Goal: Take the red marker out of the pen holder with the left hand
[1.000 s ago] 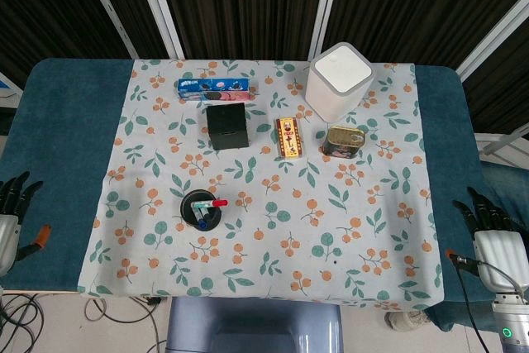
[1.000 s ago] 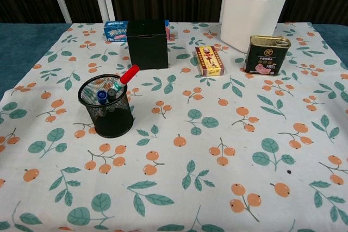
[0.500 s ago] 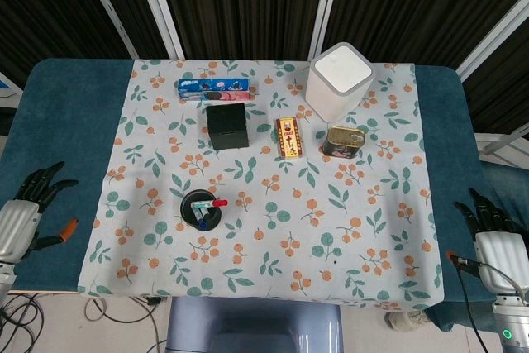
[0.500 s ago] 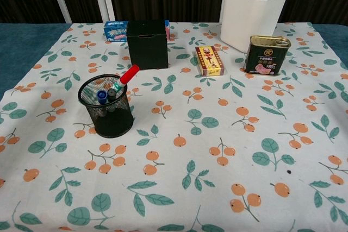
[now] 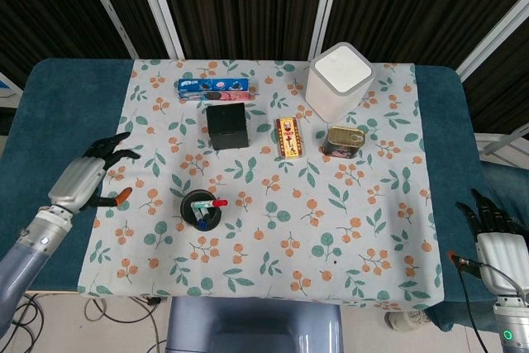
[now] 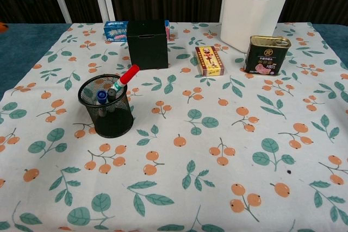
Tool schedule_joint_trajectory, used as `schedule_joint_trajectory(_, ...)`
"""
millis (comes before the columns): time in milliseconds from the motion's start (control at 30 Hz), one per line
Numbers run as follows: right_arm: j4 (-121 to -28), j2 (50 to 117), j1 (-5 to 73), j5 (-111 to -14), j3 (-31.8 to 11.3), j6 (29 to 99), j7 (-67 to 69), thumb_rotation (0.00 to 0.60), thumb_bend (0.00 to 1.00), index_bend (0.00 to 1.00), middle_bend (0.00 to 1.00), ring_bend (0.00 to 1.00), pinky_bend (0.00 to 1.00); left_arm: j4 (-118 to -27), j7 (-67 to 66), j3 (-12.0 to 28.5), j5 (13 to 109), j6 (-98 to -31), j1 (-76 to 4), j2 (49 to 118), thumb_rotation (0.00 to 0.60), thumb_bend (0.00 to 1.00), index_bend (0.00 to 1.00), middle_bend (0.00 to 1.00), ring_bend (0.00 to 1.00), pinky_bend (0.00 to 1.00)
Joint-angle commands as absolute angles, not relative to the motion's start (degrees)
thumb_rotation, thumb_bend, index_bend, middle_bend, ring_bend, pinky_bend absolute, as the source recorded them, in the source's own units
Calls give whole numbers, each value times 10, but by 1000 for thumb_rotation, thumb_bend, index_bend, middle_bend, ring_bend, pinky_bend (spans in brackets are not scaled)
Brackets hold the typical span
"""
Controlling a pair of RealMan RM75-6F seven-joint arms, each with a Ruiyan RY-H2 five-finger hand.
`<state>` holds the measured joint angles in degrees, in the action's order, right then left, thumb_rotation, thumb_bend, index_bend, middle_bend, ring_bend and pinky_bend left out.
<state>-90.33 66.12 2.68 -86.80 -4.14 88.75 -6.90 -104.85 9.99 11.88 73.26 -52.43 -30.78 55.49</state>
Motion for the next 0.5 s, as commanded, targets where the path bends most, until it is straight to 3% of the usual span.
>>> schedule_joint_trajectory(33, -903, 661, 26, -867, -42, 888, -68, 600, 182, 195, 0, 103, 187, -1059, 34, 143, 645, -459, -380, 575, 600, 312, 283, 1, 0, 8)
schedule_joint_trajectory(267, -903, 659, 24, -867, -43, 891, -63, 600, 181, 195, 0, 103, 187, -1070, -29, 139, 542, -430, -439, 618, 600, 312, 330, 2, 0, 7)
schedule_joint_trajectory(500, -901, 660, 25, -873, -42, 893, -65, 600, 182, 195, 0, 103, 187, -1077, -109, 126, 489, -506, -466, 694, 600, 313, 365, 6, 0, 1)
